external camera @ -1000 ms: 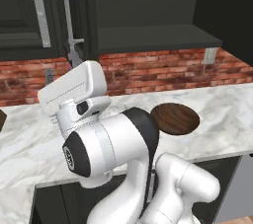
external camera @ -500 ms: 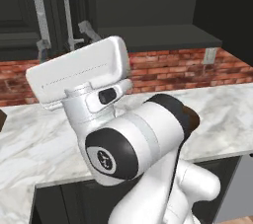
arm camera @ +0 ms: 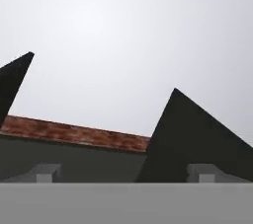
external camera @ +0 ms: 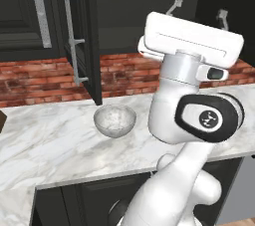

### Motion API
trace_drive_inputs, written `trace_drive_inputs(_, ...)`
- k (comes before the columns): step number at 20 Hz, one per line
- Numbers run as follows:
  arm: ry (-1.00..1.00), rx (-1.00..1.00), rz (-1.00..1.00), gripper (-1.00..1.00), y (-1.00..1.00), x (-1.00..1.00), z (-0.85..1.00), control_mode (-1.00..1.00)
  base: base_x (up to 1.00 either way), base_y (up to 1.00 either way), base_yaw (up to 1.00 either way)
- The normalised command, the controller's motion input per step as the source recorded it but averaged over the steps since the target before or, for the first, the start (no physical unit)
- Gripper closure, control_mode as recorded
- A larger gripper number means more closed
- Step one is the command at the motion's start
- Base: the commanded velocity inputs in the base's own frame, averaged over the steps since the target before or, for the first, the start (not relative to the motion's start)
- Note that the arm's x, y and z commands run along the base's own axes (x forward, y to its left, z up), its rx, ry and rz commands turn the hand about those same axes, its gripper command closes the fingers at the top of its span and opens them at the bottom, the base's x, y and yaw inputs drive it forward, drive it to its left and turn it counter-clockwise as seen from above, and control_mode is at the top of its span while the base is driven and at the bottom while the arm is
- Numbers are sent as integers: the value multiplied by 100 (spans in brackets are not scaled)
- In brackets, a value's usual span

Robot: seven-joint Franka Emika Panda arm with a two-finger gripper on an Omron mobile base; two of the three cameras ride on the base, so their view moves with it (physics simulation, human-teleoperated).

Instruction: Open the cabinet. Pick the bowls from the counter and place them in the cabinet. Then close the cabinet.

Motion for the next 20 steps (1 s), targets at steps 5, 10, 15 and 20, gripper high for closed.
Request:
trace_drive_inputs(5,41,94,1,-100,-81,-48,6,-100,0,0,0)
trace_drive_inputs(10,51,70,20,-100,5,-21,15,-100,0,0,0)
trace_drive_inputs(15,49,38,40,-100,58,-7,9,-100,0,0,0)
trace_drive_inputs(20,8,12,35,-100,59,-34,64,-100,0,0,0)
